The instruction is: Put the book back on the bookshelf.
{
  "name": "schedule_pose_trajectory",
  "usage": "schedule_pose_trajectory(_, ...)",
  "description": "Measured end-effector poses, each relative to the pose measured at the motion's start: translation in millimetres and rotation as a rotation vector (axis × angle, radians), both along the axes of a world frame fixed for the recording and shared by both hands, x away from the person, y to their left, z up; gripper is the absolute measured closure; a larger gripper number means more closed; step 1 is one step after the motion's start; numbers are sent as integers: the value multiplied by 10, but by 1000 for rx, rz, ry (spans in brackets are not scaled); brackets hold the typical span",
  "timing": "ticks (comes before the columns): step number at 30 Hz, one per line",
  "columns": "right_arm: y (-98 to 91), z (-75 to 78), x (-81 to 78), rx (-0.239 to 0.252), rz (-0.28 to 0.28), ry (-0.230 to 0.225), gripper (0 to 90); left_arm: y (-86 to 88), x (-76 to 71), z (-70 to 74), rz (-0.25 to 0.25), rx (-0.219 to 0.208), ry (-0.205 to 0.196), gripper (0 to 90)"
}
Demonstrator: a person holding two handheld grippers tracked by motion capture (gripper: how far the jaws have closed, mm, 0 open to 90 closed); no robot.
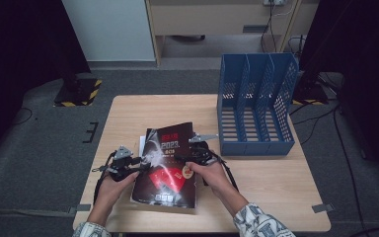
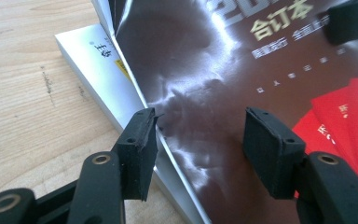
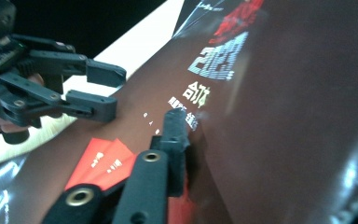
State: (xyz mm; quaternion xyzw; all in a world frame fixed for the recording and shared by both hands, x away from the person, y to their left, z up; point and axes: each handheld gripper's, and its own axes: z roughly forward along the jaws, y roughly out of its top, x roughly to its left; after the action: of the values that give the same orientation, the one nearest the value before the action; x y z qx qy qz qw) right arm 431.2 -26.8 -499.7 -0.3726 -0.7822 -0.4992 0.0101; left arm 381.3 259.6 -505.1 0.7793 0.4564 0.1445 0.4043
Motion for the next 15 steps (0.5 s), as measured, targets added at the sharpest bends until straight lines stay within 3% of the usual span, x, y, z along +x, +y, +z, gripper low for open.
schedule_pose_trajectory(6,-1,159,-55,-16,21,-89,805,-52,-4,22,5,-2,-35,381)
schedule_pose_trajectory(11,-4,269,-87,-13,36,-148,812,-49,2,23,6,-23,-31,324)
schedule_pose_trajectory(12,-8,337,-102,-15,40,-184,815,-38,1,29,0,-30,-31,324)
schedule_pose_trajectory(15,-22,409,-122,-8,45,-232,820,-31,3,31,0,-42,-31,320)
